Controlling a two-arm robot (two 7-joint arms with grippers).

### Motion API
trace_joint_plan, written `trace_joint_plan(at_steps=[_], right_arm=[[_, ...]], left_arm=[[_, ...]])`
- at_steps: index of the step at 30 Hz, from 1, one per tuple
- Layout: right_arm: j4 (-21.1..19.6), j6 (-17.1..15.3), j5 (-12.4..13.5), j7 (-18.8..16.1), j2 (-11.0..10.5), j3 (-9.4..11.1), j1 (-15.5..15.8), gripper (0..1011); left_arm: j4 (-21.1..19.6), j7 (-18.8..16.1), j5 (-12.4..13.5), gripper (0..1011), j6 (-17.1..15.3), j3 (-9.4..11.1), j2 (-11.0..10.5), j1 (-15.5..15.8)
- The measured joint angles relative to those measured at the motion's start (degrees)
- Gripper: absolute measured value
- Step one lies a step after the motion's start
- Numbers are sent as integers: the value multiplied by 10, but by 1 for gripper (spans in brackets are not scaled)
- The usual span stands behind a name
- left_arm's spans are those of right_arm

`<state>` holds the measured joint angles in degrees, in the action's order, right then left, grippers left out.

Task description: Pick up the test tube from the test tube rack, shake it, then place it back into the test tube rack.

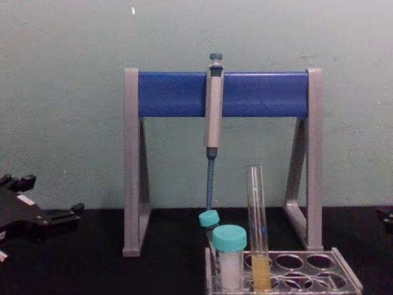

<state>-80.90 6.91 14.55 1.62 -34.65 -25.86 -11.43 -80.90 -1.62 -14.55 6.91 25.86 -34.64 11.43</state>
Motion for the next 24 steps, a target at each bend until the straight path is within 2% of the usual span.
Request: trace_joint_plan(at_steps=[24], right_arm=[[0, 0, 0, 0, 0, 0, 0, 1000]], left_arm=[[0, 0, 0, 1001, 0, 0, 0, 0]])
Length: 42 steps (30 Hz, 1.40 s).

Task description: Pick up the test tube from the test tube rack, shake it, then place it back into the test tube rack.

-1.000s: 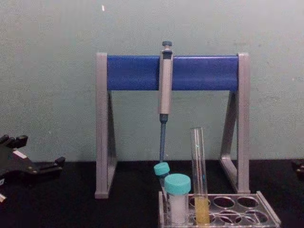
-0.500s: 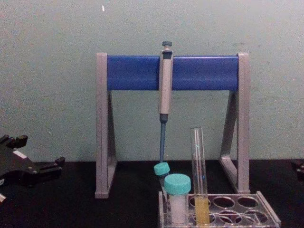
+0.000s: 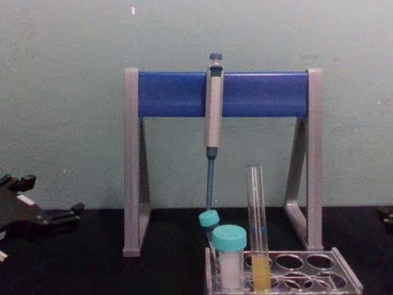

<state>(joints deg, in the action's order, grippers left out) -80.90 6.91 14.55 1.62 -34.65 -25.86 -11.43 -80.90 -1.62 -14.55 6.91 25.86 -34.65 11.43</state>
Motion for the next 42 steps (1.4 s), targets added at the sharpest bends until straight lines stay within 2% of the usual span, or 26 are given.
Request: trace_joint_plan(at_steps=[9, 16, 22, 29, 33, 39, 42], right_arm=[[0, 0, 0, 0, 0, 1, 0, 1000], [-23, -6, 3, -16, 1, 12, 18, 1000], [-58, -18, 35, -45, 0, 26, 45, 1000], [-108, -40, 103, -102, 2, 44, 84, 1000], [-130, -52, 132, -131, 5, 48, 97, 1000], [-151, -72, 165, -178, 12, 48, 105, 1000], [-153, -80, 173, -194, 16, 46, 103, 1000]], left_arm=[[0, 0, 0, 1001, 0, 0, 0, 0], [0, 0, 0, 1001, 0, 0, 0, 0], [0, 0, 0, 1001, 0, 0, 0, 0], [0, 0, 0, 1001, 0, 0, 0, 0], [0, 0, 0, 1001, 0, 0, 0, 0], [0, 0, 0, 1001, 0, 0, 0, 0], [0, 0, 0, 1001, 0, 0, 0, 0]])
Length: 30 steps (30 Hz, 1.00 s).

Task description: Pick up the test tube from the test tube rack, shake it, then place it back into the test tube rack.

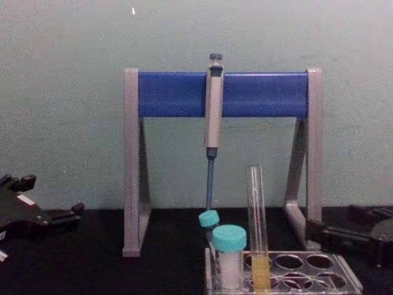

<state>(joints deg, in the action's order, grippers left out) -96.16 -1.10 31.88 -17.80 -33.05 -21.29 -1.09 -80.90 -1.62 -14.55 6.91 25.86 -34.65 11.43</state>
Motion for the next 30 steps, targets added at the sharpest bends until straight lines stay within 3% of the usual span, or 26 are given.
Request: trace_joint_plan(at_steps=[9, 21, 30], right_arm=[[17, -22, 7, -46, 27, -14, -32, 1000], [83, -25, -36, -79, 71, -46, -107, 1000], [123, -21, -52, -93, 92, -59, -141, 1000]], left_arm=[[0, 0, 0, 1001, 0, 0, 0, 0], [0, 0, 0, 1001, 0, 0, 0, 0], [0, 0, 0, 1001, 0, 0, 0, 0]])
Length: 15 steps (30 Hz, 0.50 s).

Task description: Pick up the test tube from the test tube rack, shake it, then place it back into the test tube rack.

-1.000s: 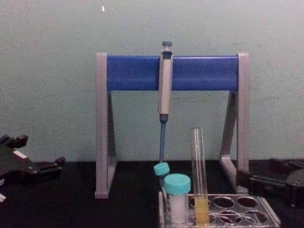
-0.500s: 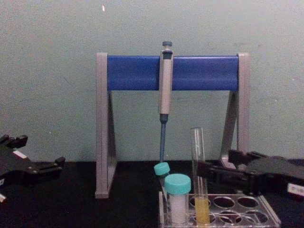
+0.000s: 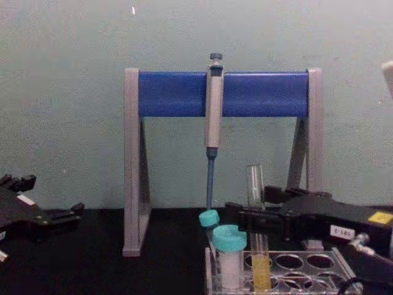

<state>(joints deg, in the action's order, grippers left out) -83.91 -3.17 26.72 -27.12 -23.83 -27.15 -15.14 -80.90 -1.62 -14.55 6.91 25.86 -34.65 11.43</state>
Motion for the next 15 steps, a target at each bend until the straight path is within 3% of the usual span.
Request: trace_joint_plan(at_steps=[15], right_arm=[[24, 1, -5, -7, 15, -3, -13, 1000]], left_arm=[[0, 0, 0, 1001, 0, 0, 0, 0]])
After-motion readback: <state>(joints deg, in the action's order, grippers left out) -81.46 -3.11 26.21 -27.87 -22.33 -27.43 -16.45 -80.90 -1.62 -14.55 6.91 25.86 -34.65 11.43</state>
